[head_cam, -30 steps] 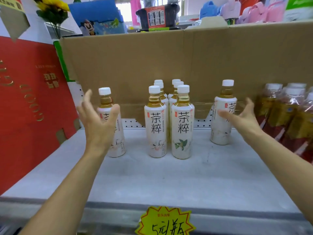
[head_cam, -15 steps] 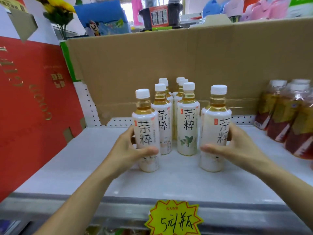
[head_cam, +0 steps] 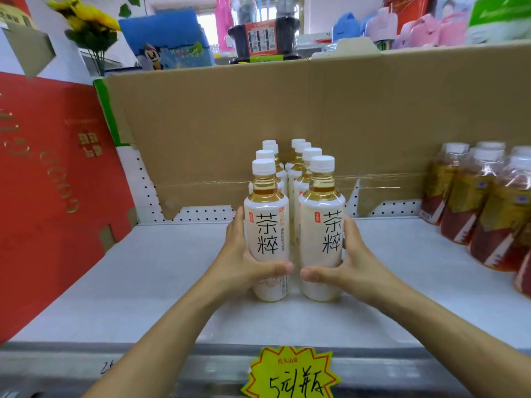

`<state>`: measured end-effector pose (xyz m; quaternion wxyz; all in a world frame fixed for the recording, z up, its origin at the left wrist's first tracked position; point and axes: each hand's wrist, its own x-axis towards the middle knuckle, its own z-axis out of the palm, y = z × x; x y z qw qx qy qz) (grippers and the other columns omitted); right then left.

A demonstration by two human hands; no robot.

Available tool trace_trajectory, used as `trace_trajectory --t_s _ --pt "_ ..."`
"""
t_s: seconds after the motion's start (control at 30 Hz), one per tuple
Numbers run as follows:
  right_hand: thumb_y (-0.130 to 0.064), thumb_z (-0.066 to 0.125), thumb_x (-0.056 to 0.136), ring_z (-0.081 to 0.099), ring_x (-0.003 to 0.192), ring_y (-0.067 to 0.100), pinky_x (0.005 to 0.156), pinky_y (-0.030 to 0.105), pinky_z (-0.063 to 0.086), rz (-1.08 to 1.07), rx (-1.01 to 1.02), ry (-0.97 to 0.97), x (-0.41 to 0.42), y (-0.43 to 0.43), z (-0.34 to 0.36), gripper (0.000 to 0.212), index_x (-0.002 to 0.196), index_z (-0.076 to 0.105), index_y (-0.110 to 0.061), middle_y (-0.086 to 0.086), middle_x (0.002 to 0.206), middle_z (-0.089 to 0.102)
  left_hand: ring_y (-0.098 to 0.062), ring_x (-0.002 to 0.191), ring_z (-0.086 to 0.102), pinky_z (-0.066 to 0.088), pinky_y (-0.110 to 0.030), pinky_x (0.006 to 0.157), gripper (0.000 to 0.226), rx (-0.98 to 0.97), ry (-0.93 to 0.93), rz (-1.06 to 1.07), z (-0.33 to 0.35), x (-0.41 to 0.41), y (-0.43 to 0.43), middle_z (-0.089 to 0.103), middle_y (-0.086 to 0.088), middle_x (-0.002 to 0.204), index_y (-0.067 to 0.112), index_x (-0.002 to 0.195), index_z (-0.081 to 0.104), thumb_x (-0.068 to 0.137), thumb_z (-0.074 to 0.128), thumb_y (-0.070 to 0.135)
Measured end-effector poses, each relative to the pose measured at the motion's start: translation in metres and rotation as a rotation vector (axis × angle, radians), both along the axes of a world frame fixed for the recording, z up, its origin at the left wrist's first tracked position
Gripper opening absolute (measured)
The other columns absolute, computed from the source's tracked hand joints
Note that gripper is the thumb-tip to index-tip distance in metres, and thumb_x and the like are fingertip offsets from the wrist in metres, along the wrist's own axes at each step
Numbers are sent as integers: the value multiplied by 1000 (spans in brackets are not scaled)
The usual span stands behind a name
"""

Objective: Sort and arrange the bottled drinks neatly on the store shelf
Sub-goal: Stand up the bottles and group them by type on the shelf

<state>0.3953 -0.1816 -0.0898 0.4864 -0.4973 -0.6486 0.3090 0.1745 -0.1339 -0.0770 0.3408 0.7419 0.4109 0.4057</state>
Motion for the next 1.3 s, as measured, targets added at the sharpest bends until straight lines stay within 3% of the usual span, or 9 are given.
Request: trace_trajectory --t_s 0.17,0.43,0.6,0.77,0.87,0.93,1.03,1.2,1.3 --pt "-16 91 64 62 117 7 90 27 56 92 -33 102 -5 15 6 102 143 29 -30 -8 130 60 -9 122 60 56 -29 92 102 -45 -73 -193 6 11 11 61 9 134 36 147 29 69 89 10" --pt "-20 92 65 62 110 3 77 17 56 60 -60 105 -11 18 7 102 144 27 -29 -9 128 58 -7 120 61 56 -29 93 105 -66 -110 -196 4 12 14 60 9 134 35 148 28 67 91 15" --pt "-27 96 58 60 119 10 95 38 56 86 -69 93 -7 21 0 114 146 25 -39 -8 134 56 -5 123 57 54 -27 95 113 -70 -117 -177 -3 15 13 58 13 136 40 147 26 60 95 18" --pt "-32 95 59 56 122 8 97 38 54 72 -74 35 -2 20 -1 111 144 25 -44 -9 138 51 2 120 58 55 -24 92 101 -98 -64 -115 -3 13 7 58 18 131 48 138 32 61 94 27" --pt "-32 88 70 52 124 5 98 33 53 24 -67 -47 5 6 2 96 145 29 -42 -13 142 46 11 124 47 45 -22 101 93 -19 -14 46 -3 10 -10 48 24 138 50 139 31 70 89 27" --pt "-33 81 79 49 125 3 101 31 48 -69 -10 -141 13 -10 5 80 144 36 -37 -17 143 44 1 137 34 34 -32 112 97 66 26 210 -3 12 -29 34 18 150 41 150 22 75 84 32" --pt "-27 73 87 55 113 0 96 27 50 -191 166 -222 30 -36 12 46 129 55 -30 -14 129 54 -5 133 35 37 -35 113 82 261 0 387 -2 25 -56 32 12 136 27 147 31 81 78 30" --pt "-20 71 89 62 100 4 85 24 52 -245 394 -312 79 -71 15 22 111 69 -21 -11 108 65 -18 124 44 43 -43 107 58 482 49 352 3 73 -85 36 12 122 24 133 46 83 76 28" --pt "-17 69 89 60 101 3 85 18 48 -288 511 -351 125 -96 14 18 107 70 -17 -9 106 66 -13 122 43 38 -33 107 55 533 64 291 4 121 -103 39 9 124 25 130 47 80 69 35"
